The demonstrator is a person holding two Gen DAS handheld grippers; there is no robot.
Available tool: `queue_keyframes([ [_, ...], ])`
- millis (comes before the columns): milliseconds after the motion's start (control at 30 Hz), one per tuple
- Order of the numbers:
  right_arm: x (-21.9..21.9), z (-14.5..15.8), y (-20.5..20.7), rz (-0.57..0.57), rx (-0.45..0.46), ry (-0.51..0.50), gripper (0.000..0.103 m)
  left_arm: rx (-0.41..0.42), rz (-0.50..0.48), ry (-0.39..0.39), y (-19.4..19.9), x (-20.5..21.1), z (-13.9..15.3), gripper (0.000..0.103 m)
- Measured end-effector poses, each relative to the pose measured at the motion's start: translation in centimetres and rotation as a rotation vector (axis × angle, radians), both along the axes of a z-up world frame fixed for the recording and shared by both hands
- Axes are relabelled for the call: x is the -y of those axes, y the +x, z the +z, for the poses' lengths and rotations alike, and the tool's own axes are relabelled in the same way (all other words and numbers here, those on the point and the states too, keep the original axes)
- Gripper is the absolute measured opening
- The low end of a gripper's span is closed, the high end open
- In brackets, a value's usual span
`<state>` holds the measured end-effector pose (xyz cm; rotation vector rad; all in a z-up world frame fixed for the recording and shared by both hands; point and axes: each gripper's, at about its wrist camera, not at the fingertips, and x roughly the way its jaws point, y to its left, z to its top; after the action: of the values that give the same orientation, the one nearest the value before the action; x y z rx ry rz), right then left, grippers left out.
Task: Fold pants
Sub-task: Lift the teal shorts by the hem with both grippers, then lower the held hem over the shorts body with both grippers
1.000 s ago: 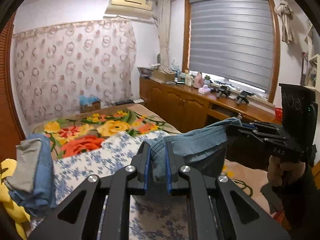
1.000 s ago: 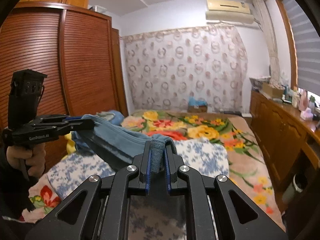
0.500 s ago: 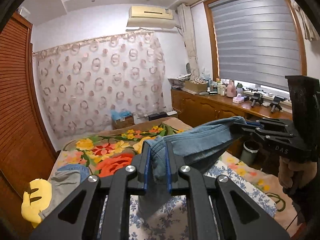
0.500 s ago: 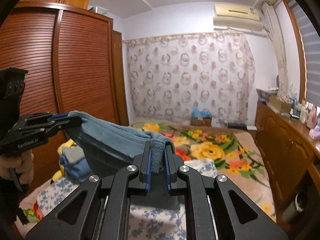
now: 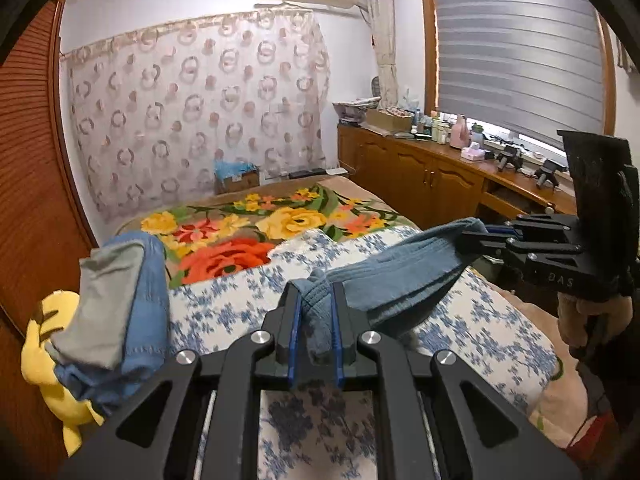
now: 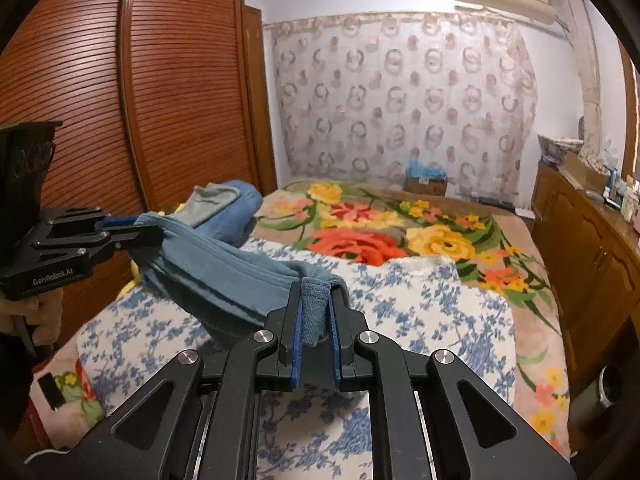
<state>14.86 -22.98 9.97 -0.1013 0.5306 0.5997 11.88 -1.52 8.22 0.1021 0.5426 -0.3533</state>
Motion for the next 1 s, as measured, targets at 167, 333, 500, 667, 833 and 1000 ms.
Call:
queue_keyframes([
  [167,-0.1,-1.0,-2.4,0.028,-0.023,-0.011,0.008,-0.022,-0.019,-0.009,-2.3,-0.3,-0.7,0.01],
  [333,-0.2,-2.3,-4.9,0.057,-0.045,-0.02,0.008,-0.057,-0.025,-0.019,-4.6,-0.6,-2.6,0.01],
  [500,0.5,-4.4,-7.1,0.067,-0.09,-0.018,0.008,-0.107,-0.035,-0.021,-6.3,-0.8,-4.7,0.01],
  [667,0.6,-6.5,-8.5,0.073,-0.147,-0.016,0.008,-0.153,-0.046,-0.043,-7.9,-0.9,-6.8,0.01],
  [833,0.6,-8.0,-9.7,0.079,-0.18,-0.013,0.008,-0.194,-0.052,-0.048,-9.4,-0.8,-8.8,0.01],
  [1000,0.9,-9.1,-10.8,0.081,-0.21,-0.006,0.008,-0.228,-0.059,-0.059,-10.7,-0.9,-9.9,0.01],
])
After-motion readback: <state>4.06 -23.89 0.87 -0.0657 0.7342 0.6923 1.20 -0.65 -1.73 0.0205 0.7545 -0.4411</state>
